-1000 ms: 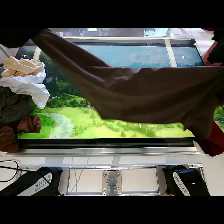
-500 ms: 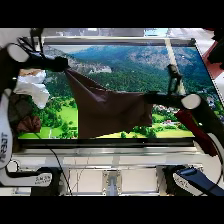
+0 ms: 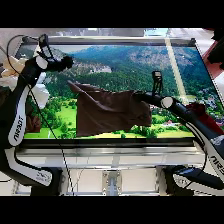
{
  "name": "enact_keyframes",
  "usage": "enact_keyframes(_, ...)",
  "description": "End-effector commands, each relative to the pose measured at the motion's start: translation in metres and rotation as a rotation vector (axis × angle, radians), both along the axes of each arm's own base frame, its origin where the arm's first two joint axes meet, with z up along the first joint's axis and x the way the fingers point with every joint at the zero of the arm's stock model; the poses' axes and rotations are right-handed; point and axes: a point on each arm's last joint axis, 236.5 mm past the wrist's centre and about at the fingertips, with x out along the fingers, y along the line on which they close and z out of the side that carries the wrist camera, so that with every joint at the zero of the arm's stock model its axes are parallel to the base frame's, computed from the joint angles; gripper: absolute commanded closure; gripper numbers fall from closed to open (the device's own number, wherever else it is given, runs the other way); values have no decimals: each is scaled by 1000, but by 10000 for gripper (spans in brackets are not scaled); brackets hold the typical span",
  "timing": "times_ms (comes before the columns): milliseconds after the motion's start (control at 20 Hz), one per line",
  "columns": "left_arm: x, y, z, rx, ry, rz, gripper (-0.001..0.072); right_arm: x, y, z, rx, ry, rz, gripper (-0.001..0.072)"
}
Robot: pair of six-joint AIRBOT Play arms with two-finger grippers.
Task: Fold the shirts.
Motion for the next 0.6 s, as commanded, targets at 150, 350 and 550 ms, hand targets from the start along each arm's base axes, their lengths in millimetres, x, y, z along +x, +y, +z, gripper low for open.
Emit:
enact_keyframes(150,-39,39,165,200,-275,-37,350,-40,-122,45,-43,70,-156,327)
enact_keyframes(350,-101,74,147,404,-43,-35,351,-107,-107,-16,106,318,-122,322)
enact_keyframes(550,-139,60,98,339,112,-91,351,-130,-70,-62,328,327,-149,263)
